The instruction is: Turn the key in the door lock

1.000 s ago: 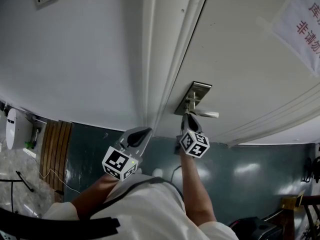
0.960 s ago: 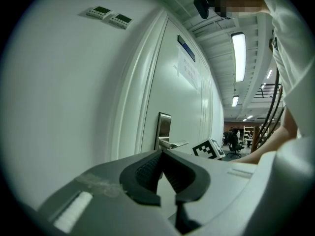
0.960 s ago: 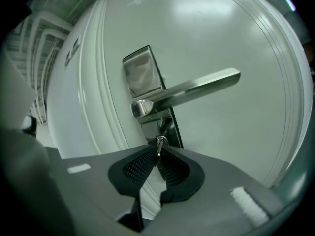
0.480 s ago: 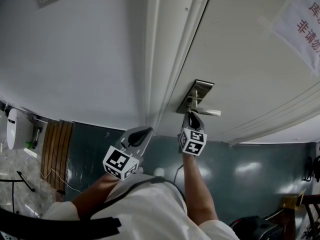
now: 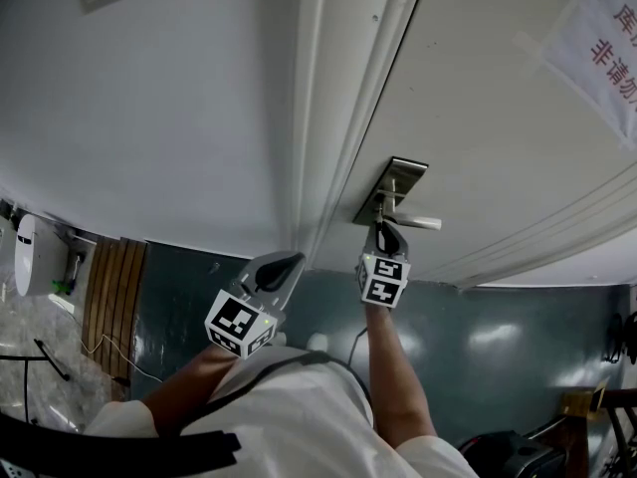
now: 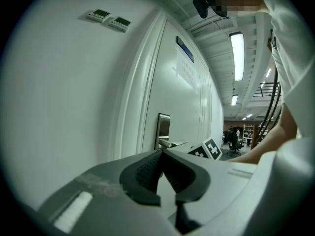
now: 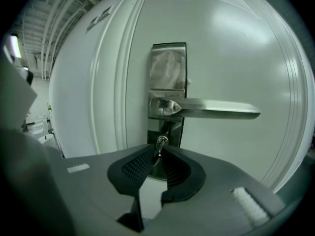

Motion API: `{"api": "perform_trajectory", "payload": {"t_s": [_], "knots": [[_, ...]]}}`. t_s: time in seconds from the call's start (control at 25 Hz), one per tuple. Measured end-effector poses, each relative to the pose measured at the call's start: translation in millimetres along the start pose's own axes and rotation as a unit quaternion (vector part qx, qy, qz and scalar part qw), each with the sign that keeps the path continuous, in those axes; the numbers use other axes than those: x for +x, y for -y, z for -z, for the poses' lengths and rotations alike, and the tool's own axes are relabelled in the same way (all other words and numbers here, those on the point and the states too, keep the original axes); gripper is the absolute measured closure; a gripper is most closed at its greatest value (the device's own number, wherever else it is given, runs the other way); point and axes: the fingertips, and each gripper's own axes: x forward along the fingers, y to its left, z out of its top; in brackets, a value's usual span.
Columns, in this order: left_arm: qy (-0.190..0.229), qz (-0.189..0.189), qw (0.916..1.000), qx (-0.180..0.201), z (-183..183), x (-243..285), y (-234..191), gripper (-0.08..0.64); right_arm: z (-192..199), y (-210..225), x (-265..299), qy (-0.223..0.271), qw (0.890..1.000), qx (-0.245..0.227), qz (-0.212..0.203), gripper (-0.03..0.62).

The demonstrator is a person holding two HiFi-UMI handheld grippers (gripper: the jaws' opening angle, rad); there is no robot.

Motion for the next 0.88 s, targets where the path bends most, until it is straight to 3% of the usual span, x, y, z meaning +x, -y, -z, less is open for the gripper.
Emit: {"api": "perform_trajectory", "payload": {"t_s": [0.56,0.88], "knots": [[0.0,-0.003,1.0,0.001,0.7,-0.1,2.9,0.555,-2.6,-5.3,-1.0,-0.011,0.996,-0.087,0.011,0.529],[-0.002,-0.004,1.0,0.002,2.3,-0.9,4.0,0.555,-1.1,-9.8,0.9,-0.015,0.986,-0.165,0.016,0.528]]}}
